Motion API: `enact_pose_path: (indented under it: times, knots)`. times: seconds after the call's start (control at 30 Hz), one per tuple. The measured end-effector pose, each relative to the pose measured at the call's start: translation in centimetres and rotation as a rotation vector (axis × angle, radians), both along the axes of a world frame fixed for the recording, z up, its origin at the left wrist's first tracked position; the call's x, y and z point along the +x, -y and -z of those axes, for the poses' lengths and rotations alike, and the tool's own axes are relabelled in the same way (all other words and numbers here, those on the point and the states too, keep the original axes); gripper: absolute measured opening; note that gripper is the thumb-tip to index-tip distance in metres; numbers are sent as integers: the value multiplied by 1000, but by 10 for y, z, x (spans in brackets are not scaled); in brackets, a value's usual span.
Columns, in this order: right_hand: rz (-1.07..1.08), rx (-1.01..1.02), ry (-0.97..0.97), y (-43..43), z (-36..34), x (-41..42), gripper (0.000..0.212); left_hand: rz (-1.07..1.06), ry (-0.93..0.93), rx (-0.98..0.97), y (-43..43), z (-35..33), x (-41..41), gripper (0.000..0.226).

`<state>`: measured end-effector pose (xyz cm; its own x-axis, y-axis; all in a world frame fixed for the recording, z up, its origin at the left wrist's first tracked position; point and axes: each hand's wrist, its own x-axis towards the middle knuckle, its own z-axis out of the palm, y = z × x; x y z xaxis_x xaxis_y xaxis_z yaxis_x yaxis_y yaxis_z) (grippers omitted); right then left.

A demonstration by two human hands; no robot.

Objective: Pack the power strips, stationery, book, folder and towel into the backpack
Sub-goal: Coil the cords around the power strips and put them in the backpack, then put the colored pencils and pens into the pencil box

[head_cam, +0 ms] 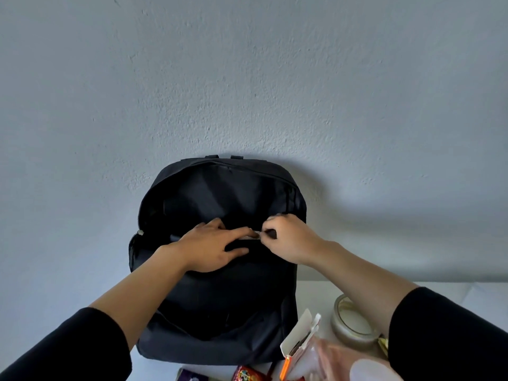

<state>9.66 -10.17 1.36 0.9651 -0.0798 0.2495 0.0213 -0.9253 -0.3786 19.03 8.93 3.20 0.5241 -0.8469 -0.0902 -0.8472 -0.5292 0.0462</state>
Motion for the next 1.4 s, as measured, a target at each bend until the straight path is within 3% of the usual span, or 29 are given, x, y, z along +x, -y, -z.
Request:
enact_pose_path:
  times: [0.17, 0.33, 0.53, 0.7, 0.8, 0.97, 1.1, 1.2, 1.4]
  knots:
    - [30, -30, -130, -5, -14, 8, 38, -22, 2, 16, -2, 7, 5, 51]
    - [54, 70, -227, -2, -19, 5, 41, -37, 76, -23, 2, 4, 4, 50]
    - [-6, 84, -292, 2, -19, -7, 21, -25, 76, -38, -5, 11, -1, 51]
    - [19, -183, -288, -3, -10, 1, 35, -7, 97, 66, 3, 3, 0, 52]
    - [81, -240, -272, -3, -1, -2, 31, 9, 224, -30, 8, 14, -1, 46]
    - [58, -70, -41, -3, 19, -18, 38, 110, 359, -443, -7, 38, 7, 29]
    - [56, -141, 115, -11, 18, -35, 45, 167, 184, -645, -11, 33, -11, 25]
    - [21, -93, 157, -15, 18, -46, 50, 223, 169, -702, -15, 37, -34, 27]
    - [40, 161, 317, 2, 30, -87, 14, 234, 78, -726, -30, 53, -73, 14]
